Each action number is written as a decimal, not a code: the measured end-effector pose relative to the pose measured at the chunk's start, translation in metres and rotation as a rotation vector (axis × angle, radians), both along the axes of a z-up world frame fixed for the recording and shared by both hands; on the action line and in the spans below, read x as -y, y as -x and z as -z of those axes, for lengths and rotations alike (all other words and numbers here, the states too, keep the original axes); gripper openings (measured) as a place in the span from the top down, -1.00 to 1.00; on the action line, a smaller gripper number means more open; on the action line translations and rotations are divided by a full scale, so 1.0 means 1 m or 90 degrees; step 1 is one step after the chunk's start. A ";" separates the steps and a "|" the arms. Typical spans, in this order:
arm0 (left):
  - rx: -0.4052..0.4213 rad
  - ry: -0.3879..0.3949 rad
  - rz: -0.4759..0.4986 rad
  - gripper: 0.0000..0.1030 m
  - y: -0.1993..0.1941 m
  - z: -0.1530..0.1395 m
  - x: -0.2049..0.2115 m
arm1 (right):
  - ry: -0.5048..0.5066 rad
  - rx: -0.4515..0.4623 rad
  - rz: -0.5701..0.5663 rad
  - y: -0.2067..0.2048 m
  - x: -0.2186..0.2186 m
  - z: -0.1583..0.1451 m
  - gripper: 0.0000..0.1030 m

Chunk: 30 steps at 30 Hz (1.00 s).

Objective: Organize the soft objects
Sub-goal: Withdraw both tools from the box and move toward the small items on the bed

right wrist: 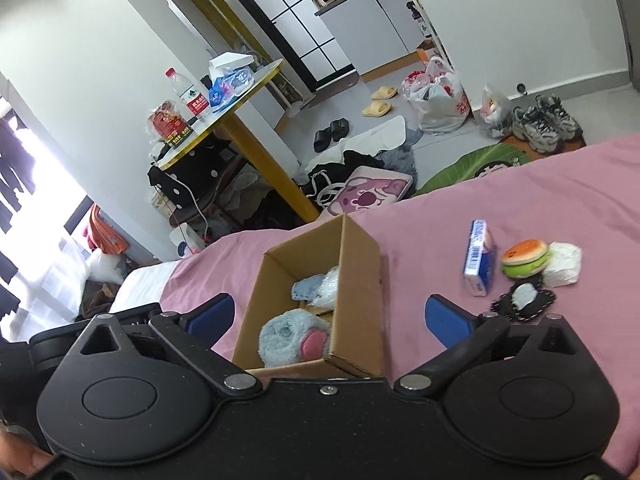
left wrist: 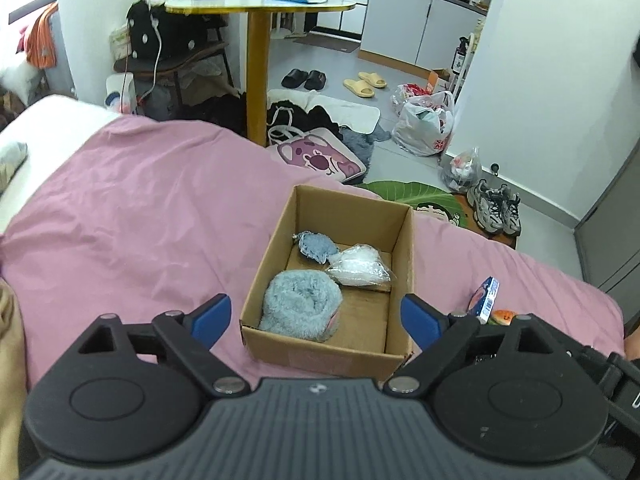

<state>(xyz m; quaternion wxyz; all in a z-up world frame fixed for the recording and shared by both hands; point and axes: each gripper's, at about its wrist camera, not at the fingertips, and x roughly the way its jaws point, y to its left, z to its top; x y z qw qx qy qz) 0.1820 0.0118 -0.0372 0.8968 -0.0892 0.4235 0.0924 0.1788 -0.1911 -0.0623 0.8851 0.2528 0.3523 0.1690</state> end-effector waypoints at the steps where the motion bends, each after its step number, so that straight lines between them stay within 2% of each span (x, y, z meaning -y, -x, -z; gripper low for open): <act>1: 0.002 -0.008 0.004 -0.80 0.002 -0.002 0.003 | 0.004 0.000 -0.001 0.001 0.001 -0.001 -1.00; 7: 0.010 -0.018 0.033 -0.99 0.010 -0.011 0.015 | 0.007 0.009 -0.001 0.007 0.014 -0.008 -1.00; 16: 0.035 -0.021 0.050 -0.99 0.019 -0.020 0.029 | 0.019 0.021 0.027 0.016 0.040 -0.017 -1.00; 20: 0.036 -0.036 0.054 -0.99 0.022 -0.022 0.034 | 0.003 0.020 0.036 0.019 0.052 -0.019 -1.00; 27: 0.047 -0.032 0.064 -0.99 0.028 -0.023 0.040 | 0.011 0.024 0.044 0.022 0.064 -0.023 -1.00; 30: 0.046 -0.011 0.072 -0.99 0.029 -0.022 0.043 | 0.016 0.023 0.041 0.023 0.071 -0.026 -1.00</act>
